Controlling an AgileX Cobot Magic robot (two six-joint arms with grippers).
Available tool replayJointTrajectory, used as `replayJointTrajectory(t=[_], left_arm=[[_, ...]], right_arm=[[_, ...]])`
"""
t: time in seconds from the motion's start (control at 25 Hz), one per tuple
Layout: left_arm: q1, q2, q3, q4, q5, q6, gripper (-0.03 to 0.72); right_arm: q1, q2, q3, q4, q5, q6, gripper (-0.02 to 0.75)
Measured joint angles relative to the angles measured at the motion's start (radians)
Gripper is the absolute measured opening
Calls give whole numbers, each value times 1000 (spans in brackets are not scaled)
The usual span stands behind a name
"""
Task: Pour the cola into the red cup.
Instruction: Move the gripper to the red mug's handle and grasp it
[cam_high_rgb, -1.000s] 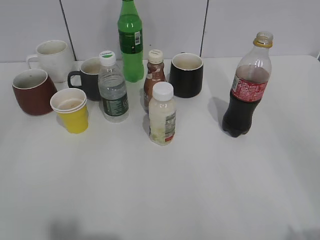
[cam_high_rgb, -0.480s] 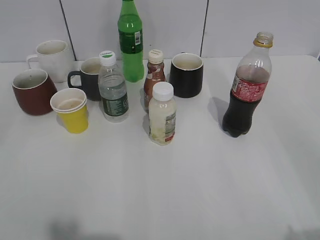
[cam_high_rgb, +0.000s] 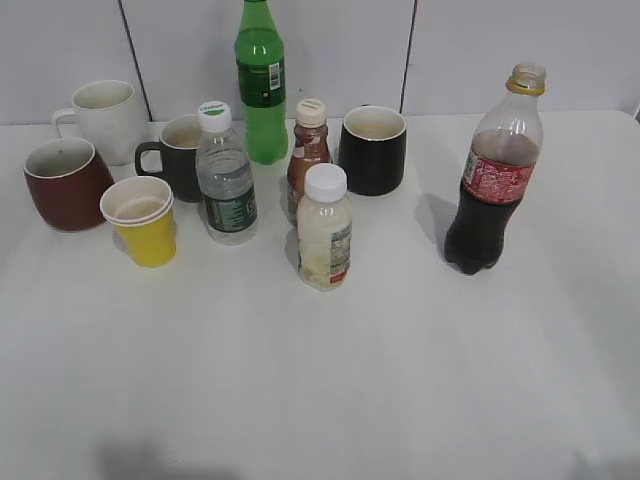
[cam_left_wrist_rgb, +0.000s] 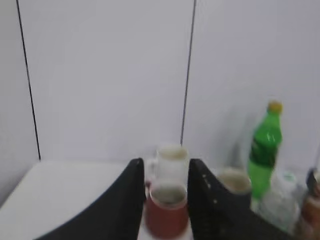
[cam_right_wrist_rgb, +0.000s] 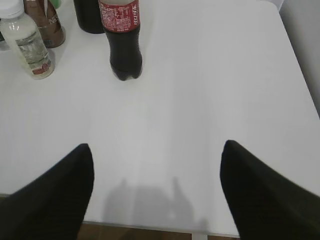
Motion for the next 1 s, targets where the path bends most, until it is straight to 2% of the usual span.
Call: replayJointTrajectory(t=[0.2, 0.4, 0.6, 0.68, 0.76, 0.84, 1.0], left_arm=[[0, 244, 84, 28, -389, 0, 245], [0, 530, 108, 14, -606, 0, 238], [1, 938, 102, 29, -841, -22, 218], [25, 1087, 86, 137, -930, -121, 211], [75, 1239, 48, 328, -1034, -307, 207], [159, 1351, -5, 522, -1153, -450, 207], [323, 1503, -155, 866, -1281, -532, 229]], right_arm=[[0, 0, 0, 0, 0, 0, 590], [0, 0, 0, 0, 0, 0, 590], [0, 0, 0, 0, 0, 0, 589], [0, -1, 0, 0, 0, 0, 589], [0, -1, 0, 0, 0, 0, 589], [0, -1, 0, 0, 0, 0, 589], [0, -1, 0, 0, 0, 0, 589]])
